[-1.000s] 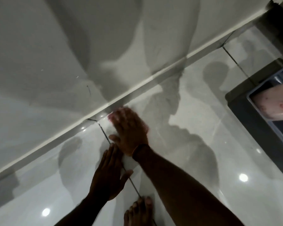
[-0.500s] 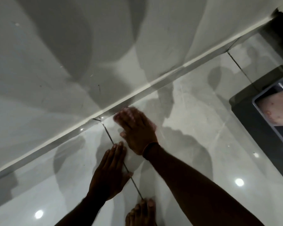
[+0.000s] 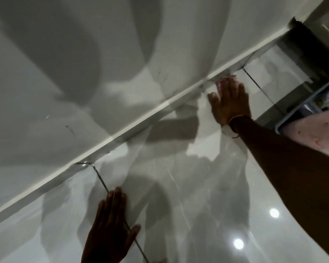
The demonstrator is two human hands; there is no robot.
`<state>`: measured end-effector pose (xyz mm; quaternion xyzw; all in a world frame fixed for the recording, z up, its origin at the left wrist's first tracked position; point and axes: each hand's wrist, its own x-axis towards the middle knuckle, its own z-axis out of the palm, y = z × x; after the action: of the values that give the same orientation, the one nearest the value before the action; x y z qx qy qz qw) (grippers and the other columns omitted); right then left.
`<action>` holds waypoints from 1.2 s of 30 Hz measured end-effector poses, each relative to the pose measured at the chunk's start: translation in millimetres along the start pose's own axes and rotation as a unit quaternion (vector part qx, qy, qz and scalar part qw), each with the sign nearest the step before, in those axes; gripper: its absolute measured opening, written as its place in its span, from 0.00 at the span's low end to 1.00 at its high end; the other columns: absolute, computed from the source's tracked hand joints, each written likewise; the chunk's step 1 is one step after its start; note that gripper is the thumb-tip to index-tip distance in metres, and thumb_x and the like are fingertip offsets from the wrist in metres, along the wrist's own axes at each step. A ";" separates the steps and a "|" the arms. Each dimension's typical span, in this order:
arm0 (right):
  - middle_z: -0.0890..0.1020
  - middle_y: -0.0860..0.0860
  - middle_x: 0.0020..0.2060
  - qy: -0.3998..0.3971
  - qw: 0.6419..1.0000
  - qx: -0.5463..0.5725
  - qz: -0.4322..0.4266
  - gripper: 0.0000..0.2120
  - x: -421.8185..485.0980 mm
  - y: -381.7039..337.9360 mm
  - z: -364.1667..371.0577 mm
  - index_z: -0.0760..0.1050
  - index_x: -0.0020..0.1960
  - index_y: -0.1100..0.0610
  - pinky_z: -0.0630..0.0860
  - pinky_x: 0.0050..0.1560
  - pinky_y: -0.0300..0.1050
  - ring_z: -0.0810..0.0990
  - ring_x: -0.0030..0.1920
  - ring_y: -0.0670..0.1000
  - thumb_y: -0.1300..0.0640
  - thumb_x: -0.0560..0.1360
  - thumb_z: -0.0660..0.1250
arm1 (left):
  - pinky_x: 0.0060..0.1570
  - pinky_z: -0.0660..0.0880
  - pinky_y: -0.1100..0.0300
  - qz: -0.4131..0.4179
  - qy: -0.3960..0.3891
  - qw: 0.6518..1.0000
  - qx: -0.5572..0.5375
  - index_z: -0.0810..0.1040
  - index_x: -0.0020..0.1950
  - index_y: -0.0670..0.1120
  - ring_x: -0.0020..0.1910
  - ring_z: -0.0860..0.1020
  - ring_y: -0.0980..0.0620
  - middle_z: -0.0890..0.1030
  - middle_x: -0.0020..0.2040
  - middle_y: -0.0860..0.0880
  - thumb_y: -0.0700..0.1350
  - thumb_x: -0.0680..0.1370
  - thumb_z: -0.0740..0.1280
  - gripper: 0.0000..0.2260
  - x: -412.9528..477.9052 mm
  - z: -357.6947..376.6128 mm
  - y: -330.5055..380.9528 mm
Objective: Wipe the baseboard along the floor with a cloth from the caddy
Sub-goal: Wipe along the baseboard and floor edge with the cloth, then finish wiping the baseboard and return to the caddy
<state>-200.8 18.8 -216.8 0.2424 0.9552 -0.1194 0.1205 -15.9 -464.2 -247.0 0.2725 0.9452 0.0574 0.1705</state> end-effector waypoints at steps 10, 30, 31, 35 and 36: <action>0.51 0.57 0.88 0.060 0.995 0.080 0.004 0.30 -33.0 -39.4 11.6 0.53 0.87 0.54 0.49 0.88 0.54 0.51 0.88 0.62 0.57 0.86 0.55 | 0.79 0.56 0.44 0.012 -0.012 1.000 0.001 0.60 0.81 0.34 0.81 0.59 0.35 0.59 0.83 0.35 0.68 0.80 0.55 0.43 8.0 -19.7 4.5; 0.73 0.44 0.80 0.048 0.871 0.439 0.216 0.47 -364.0 42.5 -96.6 0.72 0.79 0.48 0.60 0.87 0.51 0.67 0.83 0.43 0.83 0.70 0.50 | 0.80 0.60 0.46 0.233 -0.075 0.969 0.038 0.53 0.83 0.37 0.83 0.55 0.41 0.54 0.84 0.39 0.65 0.81 0.51 0.40 67.1 -198.9 212.1; 0.74 0.45 0.79 0.072 0.863 0.435 0.248 0.47 -374.8 68.3 -108.9 0.72 0.79 0.49 0.60 0.87 0.50 0.68 0.82 0.45 0.83 0.69 0.50 | 0.80 0.59 0.47 0.257 -0.075 0.963 0.032 0.53 0.83 0.38 0.84 0.54 0.42 0.53 0.85 0.39 0.64 0.81 0.52 0.40 69.6 -202.0 236.3; 0.73 0.47 0.80 0.174 0.871 0.338 0.312 0.45 -390.9 166.8 -142.7 0.69 0.81 0.52 0.59 0.80 0.28 0.70 0.81 0.49 0.81 0.70 0.54 | 0.81 0.58 0.45 0.391 -0.063 0.918 0.012 0.54 0.84 0.39 0.84 0.52 0.42 0.54 0.85 0.41 0.64 0.83 0.53 0.38 95.5 -195.4 328.7; 0.73 0.50 0.80 0.195 0.868 0.330 0.314 0.42 -386.5 189.2 -146.8 0.70 0.81 0.54 0.60 0.81 0.31 0.70 0.81 0.51 0.80 0.72 0.56 | 0.81 0.58 0.45 0.427 -0.062 0.902 0.024 0.54 0.84 0.39 0.84 0.52 0.41 0.55 0.85 0.40 0.64 0.83 0.53 0.37 105.3 -188.2 350.0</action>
<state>196.7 54.5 0.8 0.5737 0.7375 -0.3340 -0.1244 7.5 -115.2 -31.0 0.6570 0.7267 0.0851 0.1818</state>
